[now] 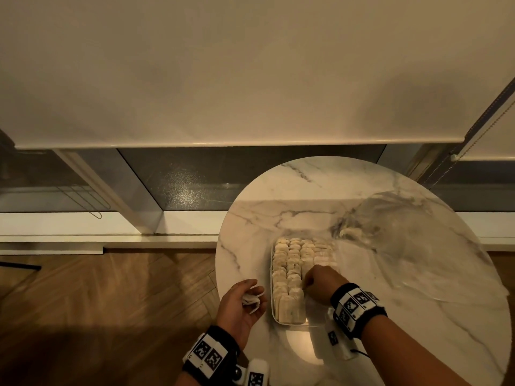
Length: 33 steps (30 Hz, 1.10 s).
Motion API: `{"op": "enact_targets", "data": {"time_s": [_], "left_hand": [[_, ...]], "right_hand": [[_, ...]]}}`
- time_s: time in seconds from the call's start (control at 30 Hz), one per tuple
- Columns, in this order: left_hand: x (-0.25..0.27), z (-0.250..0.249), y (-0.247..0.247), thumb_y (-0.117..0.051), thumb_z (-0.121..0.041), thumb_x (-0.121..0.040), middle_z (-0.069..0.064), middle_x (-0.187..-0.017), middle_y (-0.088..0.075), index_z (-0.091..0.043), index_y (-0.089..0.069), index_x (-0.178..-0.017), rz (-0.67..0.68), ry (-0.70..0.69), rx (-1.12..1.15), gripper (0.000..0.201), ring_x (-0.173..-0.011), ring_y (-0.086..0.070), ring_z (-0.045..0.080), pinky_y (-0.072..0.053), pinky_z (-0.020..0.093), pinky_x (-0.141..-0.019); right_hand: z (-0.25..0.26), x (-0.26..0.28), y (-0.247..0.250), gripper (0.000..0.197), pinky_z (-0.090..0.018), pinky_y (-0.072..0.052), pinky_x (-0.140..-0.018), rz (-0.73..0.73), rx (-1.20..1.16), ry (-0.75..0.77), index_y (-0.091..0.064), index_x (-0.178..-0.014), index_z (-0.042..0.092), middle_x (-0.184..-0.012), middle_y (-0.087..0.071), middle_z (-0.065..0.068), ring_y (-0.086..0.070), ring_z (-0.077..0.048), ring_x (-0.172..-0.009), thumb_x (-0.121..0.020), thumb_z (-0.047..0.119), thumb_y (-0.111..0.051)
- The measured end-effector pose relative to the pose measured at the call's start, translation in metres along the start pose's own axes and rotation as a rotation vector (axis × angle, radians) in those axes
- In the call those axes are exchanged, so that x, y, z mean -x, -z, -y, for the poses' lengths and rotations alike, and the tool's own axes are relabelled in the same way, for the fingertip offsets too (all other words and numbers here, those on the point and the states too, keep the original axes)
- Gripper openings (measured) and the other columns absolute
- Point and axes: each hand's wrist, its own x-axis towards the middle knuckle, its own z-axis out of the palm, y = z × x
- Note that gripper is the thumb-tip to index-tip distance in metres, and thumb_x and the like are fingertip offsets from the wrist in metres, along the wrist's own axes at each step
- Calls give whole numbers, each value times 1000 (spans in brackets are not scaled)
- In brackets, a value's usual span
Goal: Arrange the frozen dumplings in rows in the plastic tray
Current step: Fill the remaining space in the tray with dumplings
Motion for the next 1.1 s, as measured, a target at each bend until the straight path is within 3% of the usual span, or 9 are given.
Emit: {"op": "enact_targets", "data": {"time_s": [0.23,0.37,0.43,0.53,0.67,0.77,0.87,0.93,1.1], "left_hand": [[6,3,-12,-65,-20,-88,17,-86,-67,-3,-68,-99,60,34,18,21,-75,-63,28,-53,37,-70],[8,3,-16,-55,-40,-93,17,-86,-67,-3,-66,-104,117,68,88,41,-78,-63,30,-51,37,-71],[9,4,-20,-51,-48,-95,19,-95,-69,-1,-64,-112,145,92,108,52,-82,-65,32,-51,39,-74],[11,6,-28,-48,-53,-95,25,-116,-68,-1,-60,-121,204,124,147,59,-102,-67,37,-52,44,-86],[10,10,-36,-48,-51,-96,28,-119,-66,1,-55,-127,231,136,143,61,-115,-62,40,-44,50,-103],[11,9,-41,-47,-46,-98,28,-120,-65,2,-56,-126,261,125,106,57,-113,-63,38,-45,48,-103],[10,9,-42,-50,-36,-97,22,-115,-69,-1,-61,-122,285,94,39,45,-104,-67,35,-50,44,-93],[7,9,-40,-54,-26,-96,19,-108,-71,-3,-64,-121,275,51,-26,35,-99,-69,33,-53,41,-83],[1,13,-39,-60,-17,-95,21,-106,-72,-3,-63,-118,221,-59,-142,27,-88,-69,27,-54,35,-70]], "right_hand": [[-4,9,-6,28,-29,-51,-92,-63,-41,66,-69,-115,28,-121,-67,0,-63,-19,-108,-91,27,-53],[7,38,0,23,-26,-54,-83,-231,-342,265,-70,-110,33,-103,-68,15,-64,-4,-87,-87,35,-66],[20,58,4,24,-26,-54,-76,-233,-455,417,-71,-102,34,-93,-67,15,-62,-4,-79,-80,43,-74],[29,73,2,41,-18,-48,-72,-198,-450,562,-71,-105,38,-92,-64,15,-56,-4,-83,-70,58,-77],[25,69,-5,41,-22,-48,-75,-299,-349,513,-70,-104,35,-93,-56,14,-52,-2,-82,-72,61,-69],[23,67,-4,29,-20,-46,-69,-364,-397,463,-73,-91,29,-82,-59,13,-55,-4,-76,-83,54,-60],[21,66,2,12,-21,-48,-61,-354,-649,324,-73,-80,22,-72,-68,4,-60,-5,-65,-85,32,-70],[21,67,7,7,-24,-50,-54,-253,-867,221,-73,-80,13,-68,-70,-4,-61,-7,-58,-85,18,-72],[18,73,14,3,-27,-48,-54,-23,-1135,163,-72,-87,6,-72,-71,-10,-64,-19,-66,-85,7,-73]]}}
